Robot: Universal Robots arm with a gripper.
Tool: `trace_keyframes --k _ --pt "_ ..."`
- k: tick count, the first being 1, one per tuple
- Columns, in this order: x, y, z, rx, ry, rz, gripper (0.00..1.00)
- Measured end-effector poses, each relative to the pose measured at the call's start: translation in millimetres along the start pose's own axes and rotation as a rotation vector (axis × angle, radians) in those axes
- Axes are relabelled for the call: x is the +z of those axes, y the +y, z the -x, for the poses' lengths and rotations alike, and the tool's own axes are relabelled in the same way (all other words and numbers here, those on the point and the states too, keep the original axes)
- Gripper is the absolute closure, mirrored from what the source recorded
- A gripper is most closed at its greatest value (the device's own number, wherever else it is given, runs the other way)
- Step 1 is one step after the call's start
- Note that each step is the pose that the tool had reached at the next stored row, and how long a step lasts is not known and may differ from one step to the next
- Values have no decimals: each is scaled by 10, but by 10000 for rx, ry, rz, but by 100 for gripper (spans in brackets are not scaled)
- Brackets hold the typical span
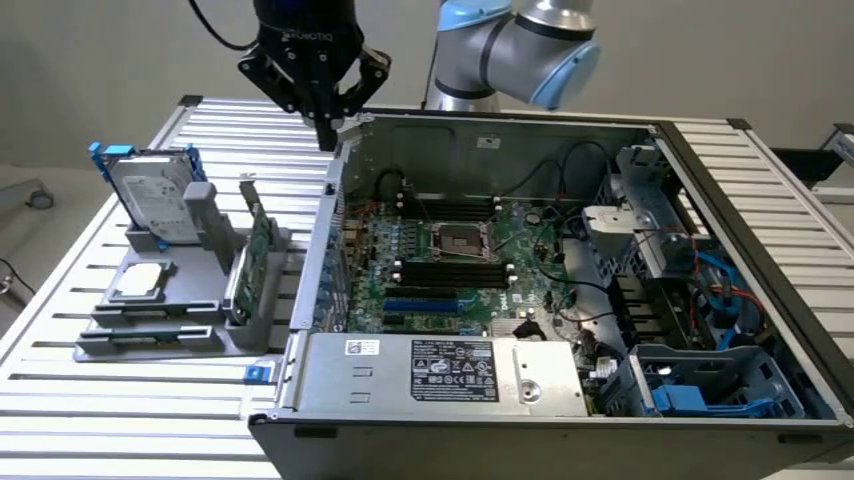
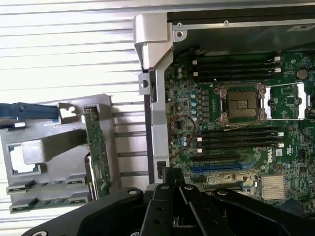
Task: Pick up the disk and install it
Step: 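Reach for the disk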
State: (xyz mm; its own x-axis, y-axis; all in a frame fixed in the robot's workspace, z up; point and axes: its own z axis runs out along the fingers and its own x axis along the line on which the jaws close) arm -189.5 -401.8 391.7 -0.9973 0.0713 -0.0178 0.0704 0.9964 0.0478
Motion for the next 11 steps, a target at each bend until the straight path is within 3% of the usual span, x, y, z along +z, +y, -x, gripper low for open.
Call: trace_keyframes --k 11 --pt "22 -38 -480 -1 23 -6 89"
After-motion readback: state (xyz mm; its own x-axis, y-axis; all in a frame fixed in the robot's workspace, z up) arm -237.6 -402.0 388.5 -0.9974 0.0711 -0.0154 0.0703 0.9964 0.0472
